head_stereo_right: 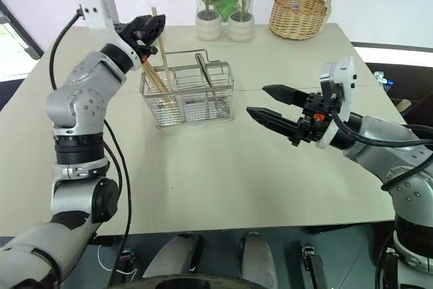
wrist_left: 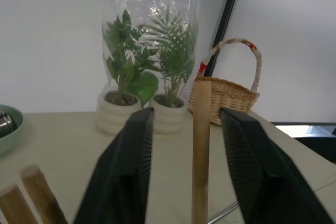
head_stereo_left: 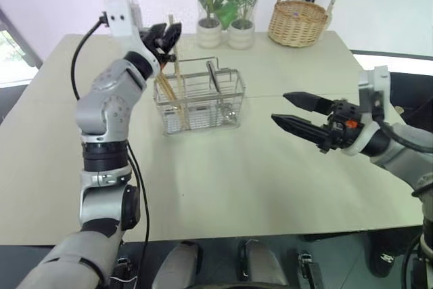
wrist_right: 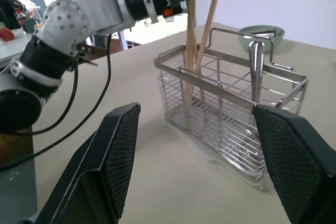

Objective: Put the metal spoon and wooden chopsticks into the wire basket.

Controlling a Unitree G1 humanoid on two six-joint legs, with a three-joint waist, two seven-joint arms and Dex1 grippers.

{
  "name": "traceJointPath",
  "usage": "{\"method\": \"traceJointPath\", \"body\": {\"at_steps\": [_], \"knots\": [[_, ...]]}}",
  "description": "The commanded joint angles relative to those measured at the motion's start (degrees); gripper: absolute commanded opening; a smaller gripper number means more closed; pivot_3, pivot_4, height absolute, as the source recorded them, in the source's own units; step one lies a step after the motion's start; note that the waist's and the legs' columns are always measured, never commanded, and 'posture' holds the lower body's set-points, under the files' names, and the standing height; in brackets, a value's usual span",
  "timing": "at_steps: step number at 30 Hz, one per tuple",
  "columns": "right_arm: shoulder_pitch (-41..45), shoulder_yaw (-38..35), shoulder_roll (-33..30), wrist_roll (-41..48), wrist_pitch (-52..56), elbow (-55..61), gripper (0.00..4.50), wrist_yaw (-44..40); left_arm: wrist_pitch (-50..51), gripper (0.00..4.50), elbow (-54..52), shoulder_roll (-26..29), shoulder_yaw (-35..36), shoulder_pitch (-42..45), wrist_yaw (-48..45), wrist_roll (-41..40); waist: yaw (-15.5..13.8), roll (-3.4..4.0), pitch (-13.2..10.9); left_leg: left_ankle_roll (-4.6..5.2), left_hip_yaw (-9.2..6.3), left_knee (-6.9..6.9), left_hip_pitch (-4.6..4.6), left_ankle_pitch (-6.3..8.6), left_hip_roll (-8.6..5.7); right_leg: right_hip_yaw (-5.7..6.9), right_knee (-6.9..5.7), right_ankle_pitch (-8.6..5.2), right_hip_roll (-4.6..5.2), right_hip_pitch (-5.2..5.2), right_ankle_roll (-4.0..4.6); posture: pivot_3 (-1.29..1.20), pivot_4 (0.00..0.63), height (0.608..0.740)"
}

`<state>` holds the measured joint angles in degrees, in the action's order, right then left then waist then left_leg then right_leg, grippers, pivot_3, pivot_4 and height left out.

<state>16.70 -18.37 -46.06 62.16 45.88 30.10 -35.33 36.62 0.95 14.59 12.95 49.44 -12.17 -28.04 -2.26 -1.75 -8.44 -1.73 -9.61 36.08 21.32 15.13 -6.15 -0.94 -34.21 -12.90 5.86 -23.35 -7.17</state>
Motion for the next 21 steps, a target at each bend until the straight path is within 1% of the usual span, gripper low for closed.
{"method": "traceJointPath", "body": {"at_steps": [1, 2, 5, 8, 10, 12, 14, 16, 17, 19, 21], "knots": [[1.6, -1.4, 0.1, 0.7, -0.8, -0.6, 3.52, 0.1, -0.7, 4.13, -6.1, -0.4, 1.4, -0.1, 1.9, -1.2, 0.0, 0.00, 0.0, 0.00, 0.00, 0.00, 0.00, 0.00, 0.00, 0.00, 0.01, 0.00, 0.00, 0.00, 0.00, 0.00, 0.150, 0.710], [1.9, -1.1, 0.1, 0.4, -0.9, -1.0, 3.52, 0.0, 0.0, 4.47, -7.0, 0.0, 1.5, -0.1, 2.0, -1.3, 0.0, 0.00, 0.0, 0.00, 0.00, 0.00, 0.00, 0.00, 0.00, 0.00, 0.00, 0.00, 0.00, 0.01, 0.00, 0.00, 0.150, 0.710], [2.9, -0.5, 0.2, -0.4, -1.0, -2.4, 3.52, -0.2, 2.3, 4.47, -7.8, 2.4, 3.2, 1.4, 1.9, -2.8, 0.1, 0.00, 0.0, 0.00, 0.02, 0.00, -0.02, 0.00, 0.00, 0.00, 0.01, 0.00, 0.00, 0.02, 0.00, 0.00, 0.150, 0.710], [3.4, 0.0, -0.7, -2.2, -1.5, -3.9, 3.52, -1.7, 5.6, 4.47, -7.7, 8.7, 4.2, 2.8, -2.9, -5.3, 0.2, 0.00, 0.0, 0.01, 0.02, -0.02, -0.02, 0.00, 0.04, 0.00, 0.00, 0.00, -0.06, 0.00, 0.00, 0.00, 0.150, 0.710], [3.4, 0.2, -1.8, -4.1, -2.1, -5.3, 3.52, -3.7, 5.0, 4.47, -8.5, 16.1, 2.7, 0.8, -10.9, -5.0, 0.3, 0.05, 0.0, 0.01, 0.03, -0.04, -0.02, 0.00, 0.05, 0.00, -0.01, 0.00, -0.08, -0.02, 0.01, 0.00, 0.150, 0.710], [3.5, 0.5, -3.4, -6.6, -3.0, -7.4, 3.52, -6.7, -0.9, 4.47, -9.4, 25.3, 1.0, -4.5, -22.1, -2.4, 0.7, 0.17, 0.0, 0.01, 0.07, -0.09, -0.02, 0.00, 0.05, -0.01, 0.00, -0.01, -0.08, -0.05, 0.01, 0.00, 0.150, 0.710], [3.6, 1.0, -4.5, -8.4, -3.9, -8.9, 3.52, -9.1, -5.6, 4.47, -9.9, 31.4, 0.4, -8.8, -29.3, -0.6, 1.4, 0.24, 0.0, 0.03, 0.13, -0.14, -0.05, 0.02, 0.04, -0.05, 0.02, -0.01, -0.06, -0.04, 0.02, 0.00, 0.150, 0.710], [3.7, 1.3, -4.8, -9.5, -4.5, -9.7, 3.52, -10.5, -9.1, 4.47, -9.8, 33.8, 0.5, -10.8, -32.4, 0.0, 1.2, 0.25, 0.0, 0.05, 0.13, -0.15, -0.06, 0.03, 0.03, -0.06, 0.04, -0.02, -0.02, -0.01, 0.03, 0.00, 0.150, 0.710], [4.0, 1.8, -4.9, -10.1, -4.7, -10.1, 3.52, -11.2, -9.8, 4.47, -9.7, 36.0, 1.4, -12.5, -34.9, 0.0, 1.1, 0.22, 0.0, 0.06, 0.07, -0.10, -0.03, 0.03, 0.02, -0.02, 0.07, -0.02, -0.02, 0.03, 0.04, 0.00, 0.150, 0.710], [4.1, 2.3, -4.9, -10.9, -4.9, -10.4, 3.52, -12.6, -10.3, 4.47, -9.9, 40.0, 3.3, -15.9, -40.1, -0.5, 1.4, 0.22, 0.0, 0.06, 0.02, -0.07, 0.00, 0.04, 0.03, 0.00, 0.12, -0.02, -0.01, 0.05, 0.04, 0.00, 0.150, 0.710], [3.8, 2.6, -4.8, -11.6, -5.3, -10.6, 3.52, -13.6, -10.2, 4.47, -10.9, 42.3, 4.5, -18.4, -43.4, -1.9, 1.5, 0.28, -0.1, 0.07, 0.05, -0.10, -0.03, 0.04, 0.04, -0.02, 0.11, -0.07, 0.00, 0.03, 0.13, 0.00, 0.150, 0.710]]}}
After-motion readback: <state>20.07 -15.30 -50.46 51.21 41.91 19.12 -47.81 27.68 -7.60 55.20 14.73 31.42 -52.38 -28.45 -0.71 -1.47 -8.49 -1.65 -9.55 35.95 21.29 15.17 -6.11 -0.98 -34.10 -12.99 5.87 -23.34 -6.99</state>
